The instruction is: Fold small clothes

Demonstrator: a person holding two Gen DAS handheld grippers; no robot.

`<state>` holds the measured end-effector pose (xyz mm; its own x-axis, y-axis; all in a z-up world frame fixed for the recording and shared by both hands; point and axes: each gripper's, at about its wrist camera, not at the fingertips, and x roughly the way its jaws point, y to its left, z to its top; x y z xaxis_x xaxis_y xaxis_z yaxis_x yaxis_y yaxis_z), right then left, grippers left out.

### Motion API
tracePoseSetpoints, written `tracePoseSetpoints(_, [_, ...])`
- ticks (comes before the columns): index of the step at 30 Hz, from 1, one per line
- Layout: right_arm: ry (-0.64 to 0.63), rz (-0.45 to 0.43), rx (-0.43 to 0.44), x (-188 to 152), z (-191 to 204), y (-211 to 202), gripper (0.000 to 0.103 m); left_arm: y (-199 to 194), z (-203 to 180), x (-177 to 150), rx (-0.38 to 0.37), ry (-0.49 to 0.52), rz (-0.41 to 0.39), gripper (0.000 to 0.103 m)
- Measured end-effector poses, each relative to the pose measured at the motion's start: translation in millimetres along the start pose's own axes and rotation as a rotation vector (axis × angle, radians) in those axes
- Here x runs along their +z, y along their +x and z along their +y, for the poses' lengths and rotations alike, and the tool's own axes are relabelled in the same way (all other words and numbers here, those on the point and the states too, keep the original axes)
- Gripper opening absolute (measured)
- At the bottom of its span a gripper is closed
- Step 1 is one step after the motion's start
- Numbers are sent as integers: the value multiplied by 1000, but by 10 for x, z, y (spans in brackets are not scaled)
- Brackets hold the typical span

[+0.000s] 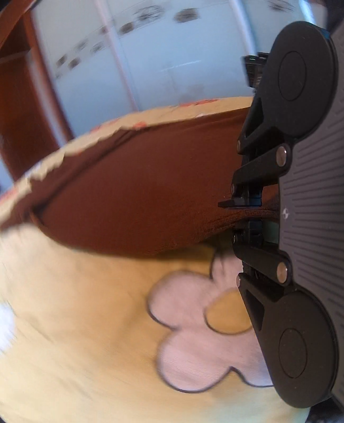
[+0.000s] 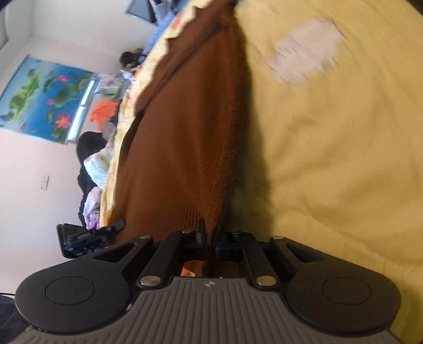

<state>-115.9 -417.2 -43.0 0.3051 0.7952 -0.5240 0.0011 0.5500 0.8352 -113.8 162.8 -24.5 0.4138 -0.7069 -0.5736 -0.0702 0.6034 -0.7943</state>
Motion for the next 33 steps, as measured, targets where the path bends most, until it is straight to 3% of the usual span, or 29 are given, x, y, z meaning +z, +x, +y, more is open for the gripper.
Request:
tracePoseSetpoints(3, [14, -15, 10, 4, 8, 1, 24, 3, 65, 10, -42, -65, 21, 12])
tracePoseSetpoints(4, [10, -3, 30, 9, 15, -5, 36, 2, 75, 24, -56, -77, 31, 15])
tracePoseSetpoints(6, [9, 5, 68, 28, 31, -18, 52, 3, 59, 49, -96, -84, 44, 37])
tracePoseSetpoints(7, [4, 11, 61, 42, 51, 10, 53, 13, 28, 65, -99, -78, 46, 40])
tracePoseSetpoints(8, [-7, 21, 42, 54, 73, 14, 52, 15, -13, 70, -85, -61, 46, 40])
tracePoseSetpoints(9, [-14, 30, 23, 69, 91, 22, 42, 26, -53, 68, -66, -37, 44, 37])
tracePoseSetpoints(10, [-16, 45, 0, 107, 133, 53, 19, 31, -98, 81, -54, -17, 41, 33])
tracePoseSetpoints(11, [-25, 56, -15, 132, 143, 50, 14, 27, -138, 107, -51, 1, 34, 15])
tracePoseSetpoints(12, [-39, 47, -20, 157, 168, 25, 14, 24, -180, 151, -58, 19, 25, 7])
tracePoseSetpoints(18, [-131, -97, 106, 665, 482, -163, 14, -71, -501, 772, -187, 101, -99, 7])
tracePoseSetpoints(21, [-158, -200, 161, 1187, 601, -140, 14, 18, -657, 1258, -261, 120, -183, 7])
tracePoseSetpoints(25, [-120, -318, 190, 2010, 586, 30, 14, 298, -885, 1965, -294, 137, -287, 7])
tracePoseSetpoints(28, [-59, -346, 150, 2591, 485, 298, 14, 563, -1023, 2420, -248, 151, -298, 7])
tracePoseSetpoints(30, [-7, -322, 117, 2806, 392, 498, 14, 656, -1158, 2490, -196, 202, -273, 7])
tracePoseSetpoints(32, [-21, -285, 84, 2791, 425, 707, 14, 677, -1432, 2267, -61, 411, -286, 11])
tracePoseSetpoints(33, [-39, -270, 82, 2743, 426, 728, 14, 694, -1550, 2089, 6, 527, -289, 23])
